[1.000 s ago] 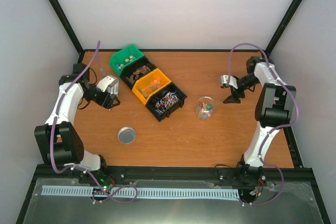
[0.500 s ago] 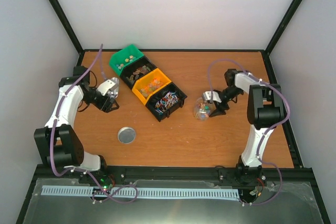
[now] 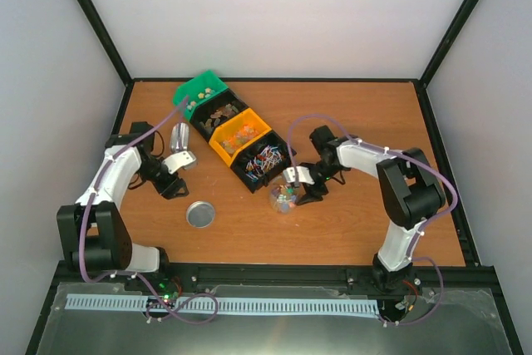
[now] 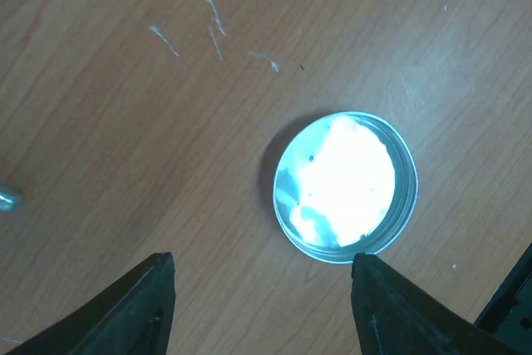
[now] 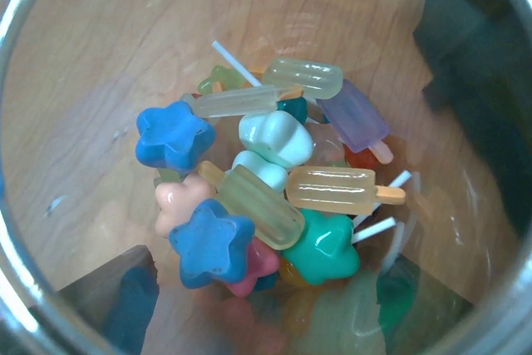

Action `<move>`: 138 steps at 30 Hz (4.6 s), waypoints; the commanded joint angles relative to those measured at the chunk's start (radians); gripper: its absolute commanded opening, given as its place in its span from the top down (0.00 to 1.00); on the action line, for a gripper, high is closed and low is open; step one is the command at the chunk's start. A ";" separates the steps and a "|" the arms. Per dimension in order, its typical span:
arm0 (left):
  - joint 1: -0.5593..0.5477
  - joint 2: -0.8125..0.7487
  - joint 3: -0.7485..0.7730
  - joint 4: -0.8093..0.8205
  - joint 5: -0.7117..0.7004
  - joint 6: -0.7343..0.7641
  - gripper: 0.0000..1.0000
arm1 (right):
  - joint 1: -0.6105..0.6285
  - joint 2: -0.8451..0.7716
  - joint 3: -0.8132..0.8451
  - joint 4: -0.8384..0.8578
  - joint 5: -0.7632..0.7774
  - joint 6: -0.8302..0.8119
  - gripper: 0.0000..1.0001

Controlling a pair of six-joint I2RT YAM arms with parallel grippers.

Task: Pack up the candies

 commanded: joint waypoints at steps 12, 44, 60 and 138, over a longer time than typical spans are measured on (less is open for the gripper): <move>-0.083 -0.006 -0.118 0.066 -0.104 0.124 0.51 | 0.166 -0.027 0.026 0.171 0.116 0.341 0.20; -0.273 0.104 -0.146 0.237 -0.199 -0.196 0.99 | 0.016 -0.497 0.042 0.016 -0.011 0.486 0.11; -0.298 0.314 0.434 -0.488 0.545 -0.150 0.99 | 0.313 -0.541 0.086 0.304 0.071 0.298 0.39; -0.614 -0.457 -0.045 0.494 -0.049 -0.312 0.00 | 0.053 -0.202 0.151 0.202 -0.484 1.494 0.97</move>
